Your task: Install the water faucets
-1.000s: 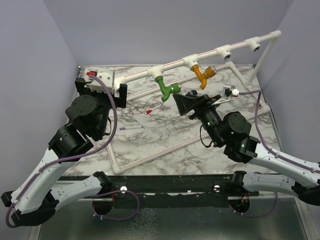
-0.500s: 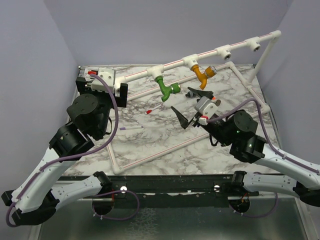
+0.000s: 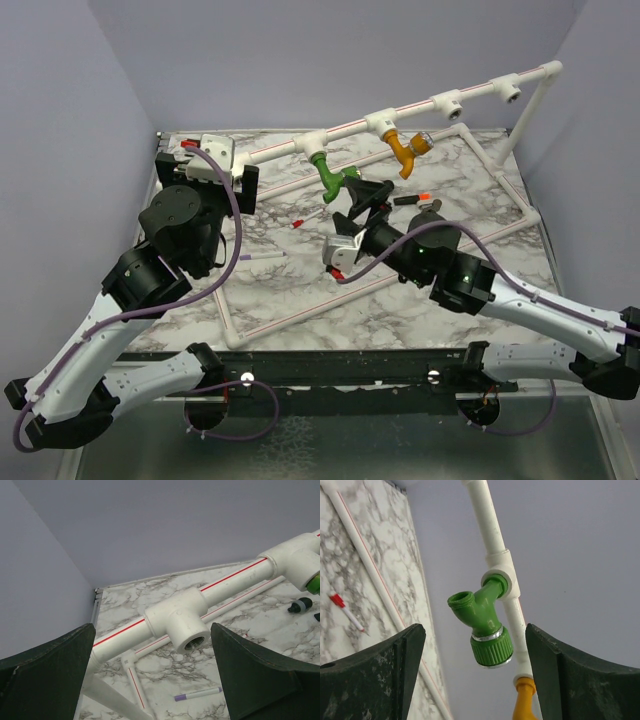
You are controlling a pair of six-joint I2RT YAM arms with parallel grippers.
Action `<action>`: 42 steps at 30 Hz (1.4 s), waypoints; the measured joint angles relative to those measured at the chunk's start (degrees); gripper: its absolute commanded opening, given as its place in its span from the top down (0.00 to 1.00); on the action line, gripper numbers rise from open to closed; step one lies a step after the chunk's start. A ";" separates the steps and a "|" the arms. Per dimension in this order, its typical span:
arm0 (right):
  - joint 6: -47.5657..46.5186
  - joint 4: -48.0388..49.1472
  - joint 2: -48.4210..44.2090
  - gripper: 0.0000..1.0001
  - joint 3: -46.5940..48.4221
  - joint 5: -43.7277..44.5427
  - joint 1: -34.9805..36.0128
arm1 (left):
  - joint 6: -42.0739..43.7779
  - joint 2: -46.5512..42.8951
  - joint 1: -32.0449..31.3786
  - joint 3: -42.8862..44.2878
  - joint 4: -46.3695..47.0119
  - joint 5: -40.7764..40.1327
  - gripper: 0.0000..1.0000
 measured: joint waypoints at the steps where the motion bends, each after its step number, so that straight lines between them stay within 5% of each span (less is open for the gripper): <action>1: -1.46 0.22 0.85 0.15 0.11 0.44 0.00 | 0.00 0.04 0.00 0.02 -0.02 0.00 0.01; 10: -14.27 10.56 9.84 0.25 0.48 8.28 0.00 | 0.04 0.11 0.00 0.17 -0.37 -0.11 0.01; 21: -17.77 18.01 14.49 0.41 1.97 13.79 0.00 | 0.59 0.09 0.00 0.17 -0.37 -0.94 0.01; 28: -17.18 19.93 15.89 0.63 2.19 16.00 0.00 | 0.72 0.09 0.00 0.17 -0.37 -1.05 0.01; 33: -14.91 21.38 16.87 0.99 2.16 17.84 0.02 | 0.79 0.09 0.00 0.17 -0.37 -1.05 0.01; 42: -0.46 24.79 17.55 1.00 2.14 19.61 0.22 | 0.92 0.07 0.00 0.17 -0.35 -1.05 0.01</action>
